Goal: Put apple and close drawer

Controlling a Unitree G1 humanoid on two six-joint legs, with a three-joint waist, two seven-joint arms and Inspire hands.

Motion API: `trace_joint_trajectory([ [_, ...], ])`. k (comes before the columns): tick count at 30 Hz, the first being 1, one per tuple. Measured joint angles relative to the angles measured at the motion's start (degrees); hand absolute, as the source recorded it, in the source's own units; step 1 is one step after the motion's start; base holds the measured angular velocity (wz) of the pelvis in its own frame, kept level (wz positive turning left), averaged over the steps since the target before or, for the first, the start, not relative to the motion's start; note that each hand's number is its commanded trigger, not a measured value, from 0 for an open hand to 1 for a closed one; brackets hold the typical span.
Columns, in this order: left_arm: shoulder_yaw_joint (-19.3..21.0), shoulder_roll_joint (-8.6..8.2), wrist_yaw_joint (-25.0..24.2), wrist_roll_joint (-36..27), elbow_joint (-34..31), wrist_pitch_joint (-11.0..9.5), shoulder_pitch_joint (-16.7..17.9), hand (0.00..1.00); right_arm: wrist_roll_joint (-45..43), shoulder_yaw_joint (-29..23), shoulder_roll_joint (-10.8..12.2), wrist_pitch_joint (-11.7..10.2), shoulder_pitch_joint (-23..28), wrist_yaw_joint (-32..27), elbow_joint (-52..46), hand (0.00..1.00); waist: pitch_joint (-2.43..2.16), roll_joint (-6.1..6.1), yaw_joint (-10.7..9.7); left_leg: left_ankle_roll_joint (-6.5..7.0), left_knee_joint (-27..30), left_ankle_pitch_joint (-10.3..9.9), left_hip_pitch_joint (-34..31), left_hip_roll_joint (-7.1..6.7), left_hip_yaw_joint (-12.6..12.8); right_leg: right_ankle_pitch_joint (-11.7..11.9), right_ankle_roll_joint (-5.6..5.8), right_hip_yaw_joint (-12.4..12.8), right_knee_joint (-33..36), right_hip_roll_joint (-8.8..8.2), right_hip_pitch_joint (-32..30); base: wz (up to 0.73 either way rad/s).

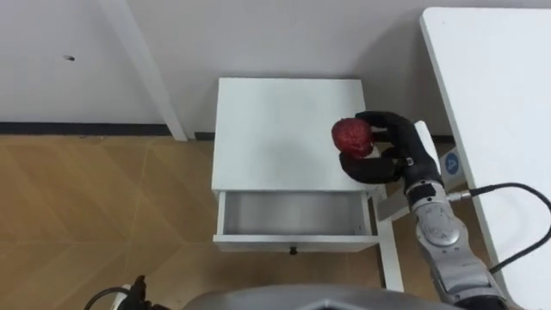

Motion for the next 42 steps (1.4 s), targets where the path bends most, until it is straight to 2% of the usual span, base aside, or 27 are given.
trace_joint_trajectory([
  [6, -0.9, 0.21, 0.0, -0.8, -0.1, -0.2, -0.6, 0.00, -0.1, 1.0, 0.0, 0.2, 0.0, 3.6, -0.1, 1.00, -0.10, -0.32, 0.0, 0.02, 0.2, 0.0, -0.7, -0.10, -0.8, 0.0, 0.00, -0.7, 0.0, -0.15, -0.2, 0.06],
  [15, -2.8, 0.50, 0.0, -0.9, 0.0, -0.2, -1.6, 0.00, -0.1, 2.9, 0.0, 2.1, 1.5, 6.1, -0.1, 1.00, 0.03, -0.64, 0.1, 0.02, 0.8, 0.0, -1.4, -0.14, -1.5, 0.0, 0.00, -1.4, 0.0, -0.23, -0.4, 0.03],
  [25, -3.2, 0.59, -1.6, -2.0, -0.2, -0.3, -2.0, 0.00, -0.4, 5.2, -0.4, 2.4, 1.9, 8.0, -0.1, 1.00, 0.36, 0.05, 0.1, 0.01, 0.9, 0.0, -1.8, -0.15, -1.6, 0.0, 0.00, -1.5, 0.0, -0.25, -0.6, 0.00],
  [32, -3.1, 0.33, -2.1, -2.1, -0.4, -0.4, -2.4, 0.00, -0.8, 5.7, -0.3, 2.6, 3.5, 8.4, 2.4, 1.00, 0.10, 0.85, 0.1, 0.02, 0.9, 0.0, -1.7, -0.19, -1.8, 0.0, 0.00, -1.6, 0.0, -0.29, -0.7, 0.02],
  [33, -3.1, 0.33, -2.1, -2.1, -0.4, -0.4, -2.4, 0.00, -0.9, 5.7, -0.3, 2.6, 3.7, 8.4, 2.4, 0.83, 0.09, 0.89, 0.1, 0.02, 0.9, 0.0, -1.7, -0.19, -1.8, 0.0, 0.00, -1.6, 0.0, -0.28, -0.7, 0.00],
  [34, -3.1, 0.33, -2.1, -2.1, -0.4, -0.5, -2.4, 0.00, -1.4, 5.7, -0.3, 2.6, 3.8, 8.5, 2.7, 0.15, 0.08, 0.89, 0.1, 0.01, 0.9, 0.0, -1.7, -0.18, -1.8, 0.0, 0.00, -1.6, 0.0, -0.28, -0.7, 0.00],
  [35, -3.1, 0.33, -2.1, -2.1, -0.4, -0.8, -2.4, 0.00, -1.9, 5.7, -0.4, 2.6, 3.8, 8.5, 3.0, 0.00, 0.08, 0.87, 0.0, 0.01, 1.0, 0.0, -1.7, -0.18, -1.9, 0.0, 0.00, -1.6, 0.0, -0.28, -0.7, 0.00],
  [42, -3.1, 0.58, -2.1, -3.4, -0.3, -1.6, -2.5, 0.00, -2.0, 5.5, -0.6, 2.5, 3.7, 8.4, 4.6, 0.00, -0.11, 0.42, 0.1, 0.02, 1.1, 0.0, -2.0, -0.24, -1.9, 0.0, 0.00, -1.8, 0.1, -0.33, -0.6, 0.00],
])
